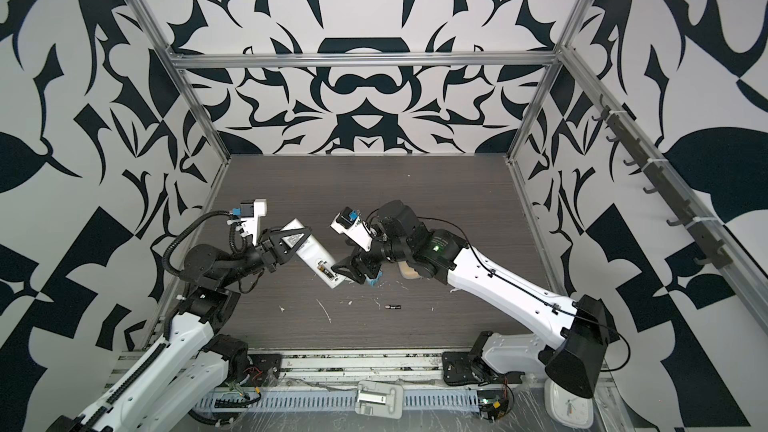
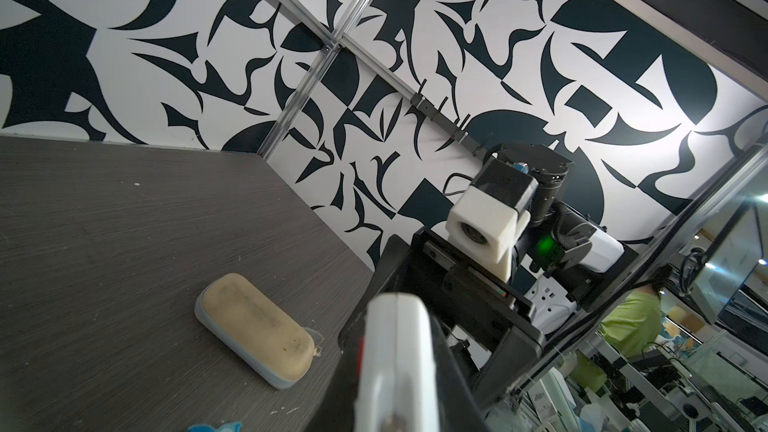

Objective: Load the batteries into the remote control

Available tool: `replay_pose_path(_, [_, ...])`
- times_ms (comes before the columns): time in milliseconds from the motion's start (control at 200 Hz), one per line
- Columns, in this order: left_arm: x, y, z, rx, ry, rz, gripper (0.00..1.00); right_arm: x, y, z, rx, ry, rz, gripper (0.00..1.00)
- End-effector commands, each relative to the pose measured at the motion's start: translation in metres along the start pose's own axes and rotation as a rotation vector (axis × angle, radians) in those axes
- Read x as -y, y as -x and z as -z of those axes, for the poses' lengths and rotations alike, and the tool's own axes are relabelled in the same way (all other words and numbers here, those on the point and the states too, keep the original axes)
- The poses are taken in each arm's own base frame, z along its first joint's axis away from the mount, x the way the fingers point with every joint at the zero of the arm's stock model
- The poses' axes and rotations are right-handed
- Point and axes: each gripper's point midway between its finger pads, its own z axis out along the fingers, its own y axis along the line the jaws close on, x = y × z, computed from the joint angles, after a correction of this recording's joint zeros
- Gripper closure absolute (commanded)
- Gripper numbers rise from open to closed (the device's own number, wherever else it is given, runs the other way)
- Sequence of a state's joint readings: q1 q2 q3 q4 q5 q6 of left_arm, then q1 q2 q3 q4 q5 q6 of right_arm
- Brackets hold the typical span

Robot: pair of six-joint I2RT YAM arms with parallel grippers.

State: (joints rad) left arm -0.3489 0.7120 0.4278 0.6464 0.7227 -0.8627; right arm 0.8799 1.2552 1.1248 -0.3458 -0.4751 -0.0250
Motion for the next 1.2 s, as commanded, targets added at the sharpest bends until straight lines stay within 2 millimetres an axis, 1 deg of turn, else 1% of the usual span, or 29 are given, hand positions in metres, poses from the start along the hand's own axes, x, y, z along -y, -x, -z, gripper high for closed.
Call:
replay_pose_path(0, [0.014,0.009,0.0,0.013,-0.03,-0.048,1.0,-0.017,0.021,0.001,0.054,0.103,0.006,0.02])
replay_pose_path(20, [0.013,0.008,0.0,0.012,-0.027,-0.046,1.0,-0.018,0.022,0.0,0.056,0.117,0.002,0.01])
replay_pose_path(115, [0.013,0.008,0.0,0.012,-0.026,-0.048,1.0,-0.022,0.029,-0.004,0.07,0.163,-0.014,0.0])
replay_pose_path(250, [0.013,0.008,0.0,0.006,-0.026,-0.049,1.0,-0.022,0.032,-0.007,0.069,0.18,-0.02,0.01])
replay_pose_path(350, [0.013,0.009,-0.001,0.004,-0.027,-0.049,1.0,-0.018,0.032,-0.013,0.061,0.183,-0.03,0.0])
replay_pose_path(490, [0.012,0.008,-0.001,0.002,-0.024,-0.049,1.0,-0.017,0.038,-0.016,0.083,0.204,-0.045,0.0])
replay_pose_path(600, [0.012,0.008,-0.001,0.002,-0.024,-0.048,1.0,-0.011,0.041,-0.019,0.09,0.205,-0.061,0.0])
replay_pose_path(895, [0.012,0.008,-0.001,0.002,-0.023,-0.051,1.0,-0.004,0.035,-0.029,0.071,0.206,-0.08,0.02])
replay_pose_path(1075, [0.012,0.008,-0.001,0.003,-0.024,-0.053,1.0,-0.002,0.029,-0.029,0.064,0.207,-0.083,0.05])
replay_pose_path(1195, [0.012,0.009,-0.001,0.006,-0.024,-0.054,1.0,-0.001,0.025,-0.03,0.06,0.211,-0.088,0.1])
